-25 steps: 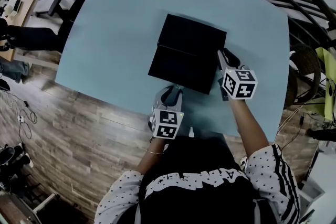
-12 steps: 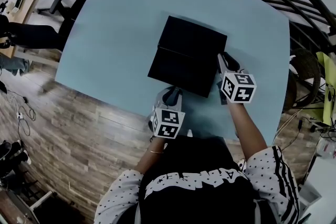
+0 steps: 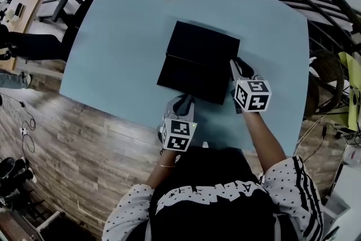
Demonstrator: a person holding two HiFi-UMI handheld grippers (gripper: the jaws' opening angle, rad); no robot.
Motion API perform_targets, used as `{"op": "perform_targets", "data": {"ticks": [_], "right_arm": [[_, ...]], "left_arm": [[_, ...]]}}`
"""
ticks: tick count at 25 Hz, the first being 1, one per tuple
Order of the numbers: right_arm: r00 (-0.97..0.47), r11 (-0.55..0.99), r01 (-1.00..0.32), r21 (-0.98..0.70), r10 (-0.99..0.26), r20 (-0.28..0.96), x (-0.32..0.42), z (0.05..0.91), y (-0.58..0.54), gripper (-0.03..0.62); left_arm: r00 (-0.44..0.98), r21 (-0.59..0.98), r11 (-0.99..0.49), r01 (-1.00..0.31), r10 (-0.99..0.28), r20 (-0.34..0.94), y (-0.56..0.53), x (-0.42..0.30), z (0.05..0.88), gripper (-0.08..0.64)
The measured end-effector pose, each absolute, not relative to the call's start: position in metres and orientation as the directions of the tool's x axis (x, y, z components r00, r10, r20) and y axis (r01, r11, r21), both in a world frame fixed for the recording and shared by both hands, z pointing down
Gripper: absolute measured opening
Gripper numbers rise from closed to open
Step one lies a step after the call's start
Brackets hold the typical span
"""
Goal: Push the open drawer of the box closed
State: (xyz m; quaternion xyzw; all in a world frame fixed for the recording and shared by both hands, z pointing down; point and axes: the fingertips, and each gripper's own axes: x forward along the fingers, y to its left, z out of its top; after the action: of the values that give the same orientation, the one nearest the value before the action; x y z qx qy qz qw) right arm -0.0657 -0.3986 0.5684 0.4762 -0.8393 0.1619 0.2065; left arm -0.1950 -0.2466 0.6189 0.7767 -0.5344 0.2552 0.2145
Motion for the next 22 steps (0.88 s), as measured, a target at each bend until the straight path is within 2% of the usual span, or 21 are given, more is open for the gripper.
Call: {"op": "perform_targets", "data": {"ticks": [22], "right_arm": [[-0.466, 0.508, -0.860, -0.051, -0.739, 0.487, -0.0637, 0.5659, -0.3966, 0.068]], "left_arm": [[0.293, 0.043, -0.354, -0.934, -0.693, 0.658, -0.2466, -0.1911, 0.6173, 0.000]]}}
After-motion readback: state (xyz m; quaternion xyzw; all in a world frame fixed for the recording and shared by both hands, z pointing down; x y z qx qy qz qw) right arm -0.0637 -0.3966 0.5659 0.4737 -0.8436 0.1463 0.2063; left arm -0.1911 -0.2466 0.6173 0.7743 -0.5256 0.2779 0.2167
